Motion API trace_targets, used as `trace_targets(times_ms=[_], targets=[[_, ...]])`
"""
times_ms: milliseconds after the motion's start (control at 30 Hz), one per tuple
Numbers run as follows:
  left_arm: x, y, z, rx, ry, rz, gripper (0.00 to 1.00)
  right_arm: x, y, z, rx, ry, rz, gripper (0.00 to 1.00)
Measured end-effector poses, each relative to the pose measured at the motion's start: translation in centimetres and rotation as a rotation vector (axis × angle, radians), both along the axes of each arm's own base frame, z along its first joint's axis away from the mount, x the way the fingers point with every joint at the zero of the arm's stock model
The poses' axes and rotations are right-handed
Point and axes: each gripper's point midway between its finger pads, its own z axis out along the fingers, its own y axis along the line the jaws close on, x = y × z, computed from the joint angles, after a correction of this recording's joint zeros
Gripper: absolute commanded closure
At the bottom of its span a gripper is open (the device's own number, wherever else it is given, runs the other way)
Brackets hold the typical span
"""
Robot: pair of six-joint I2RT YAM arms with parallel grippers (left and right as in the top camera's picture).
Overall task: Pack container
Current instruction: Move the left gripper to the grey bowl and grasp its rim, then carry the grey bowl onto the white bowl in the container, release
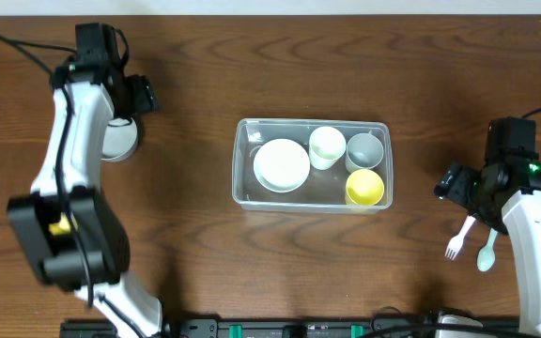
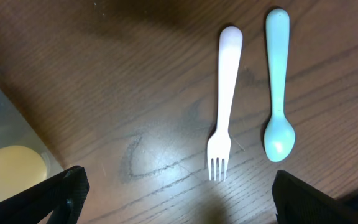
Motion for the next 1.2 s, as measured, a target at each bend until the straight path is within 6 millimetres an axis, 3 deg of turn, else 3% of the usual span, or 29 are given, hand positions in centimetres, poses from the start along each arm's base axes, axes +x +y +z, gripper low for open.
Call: trace_targets(times_ms=[167, 533, 733, 1200], targets=[[1.5, 1.5, -2.0, -0.015, 0.039, 0.027, 0.19, 0.0, 0.0, 0.0, 0.000, 0.000, 0.000, 0.04], [-0.3, 2.2, -9.5, -0.057, 0.240, 0.052, 0.19, 0.0, 0.0, 0.0, 0.000, 0.000, 0.000, 0.04], [-0.5, 2.3, -10.2, -0.060, 0.258, 0.054, 0.21, 0.0, 0.0, 0.0, 0.000, 0.000, 0.000, 0.04], [-1.4, 2.2, -10.3, -0.069, 0.294, 0.064, 0.69, 0.0, 0.0, 0.0, 0.000, 0.000, 0.000, 0.04]])
